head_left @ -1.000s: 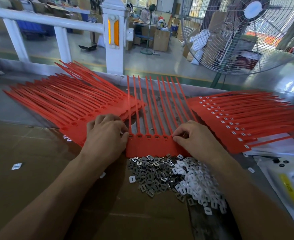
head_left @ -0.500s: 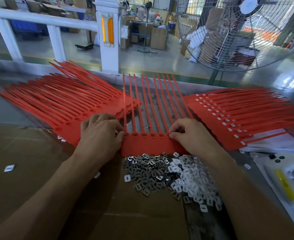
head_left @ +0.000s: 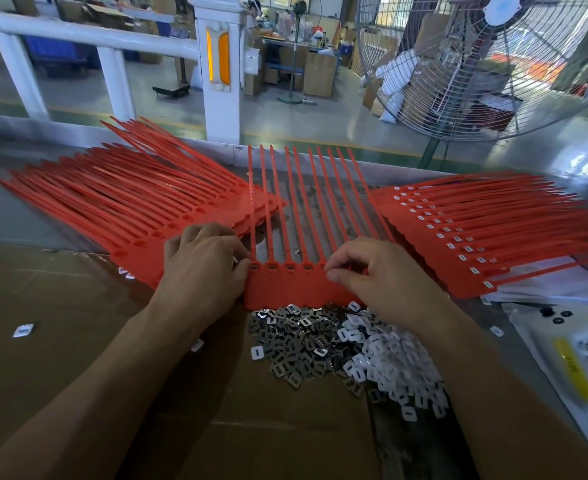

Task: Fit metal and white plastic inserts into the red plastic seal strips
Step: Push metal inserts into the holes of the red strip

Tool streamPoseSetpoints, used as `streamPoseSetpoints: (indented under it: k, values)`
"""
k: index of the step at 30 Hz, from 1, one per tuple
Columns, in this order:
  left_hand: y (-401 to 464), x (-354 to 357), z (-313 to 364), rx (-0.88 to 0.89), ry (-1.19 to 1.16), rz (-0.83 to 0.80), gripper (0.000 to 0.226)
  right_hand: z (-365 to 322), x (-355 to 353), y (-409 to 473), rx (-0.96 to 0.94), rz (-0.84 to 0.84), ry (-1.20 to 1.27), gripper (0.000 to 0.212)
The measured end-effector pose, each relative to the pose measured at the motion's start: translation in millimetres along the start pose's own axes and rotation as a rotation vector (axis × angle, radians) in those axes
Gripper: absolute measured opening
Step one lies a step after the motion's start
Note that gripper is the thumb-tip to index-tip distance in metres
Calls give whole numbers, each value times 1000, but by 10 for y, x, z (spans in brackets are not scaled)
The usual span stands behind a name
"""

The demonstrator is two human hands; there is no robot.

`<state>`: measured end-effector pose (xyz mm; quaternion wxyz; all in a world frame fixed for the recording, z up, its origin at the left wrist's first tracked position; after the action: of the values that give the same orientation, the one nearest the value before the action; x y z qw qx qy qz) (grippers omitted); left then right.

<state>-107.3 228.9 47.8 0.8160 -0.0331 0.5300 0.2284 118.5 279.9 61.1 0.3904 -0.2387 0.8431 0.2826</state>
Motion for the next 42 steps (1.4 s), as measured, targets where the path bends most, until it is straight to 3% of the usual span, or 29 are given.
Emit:
streamPoseSetpoints:
  k: [6,28,34,38,42]
  values:
    - [-6,-10,8,-1,-12,8,20,-337,320,-14,-128,-195,-35,8]
    - [-22,-28,30,-16,16,-8,21,-565,451,12,-209,-245,-137,10]
    - [-24,-41,29,-15,-5,6,19,-508,465,9,-205,-231,-38,13]
    - [-19,-37,17,-13,-12,10,19,-356,365,-7,-105,-136,84,13]
    - [-16,-30,19,-6,-13,3,18,49,-36,-44,96,179,156,15]
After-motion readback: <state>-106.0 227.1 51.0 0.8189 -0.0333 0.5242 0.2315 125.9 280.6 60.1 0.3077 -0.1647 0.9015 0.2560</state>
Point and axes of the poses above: each hand's wrist, its own y-axis towards the middle knuckle, its own x-axis out of the palm, z = x × y, the point moved 9 cm from there along y, towards the middle knuckle, and after that the axes turned 11 degrees about -x, right-handed, at the moved point
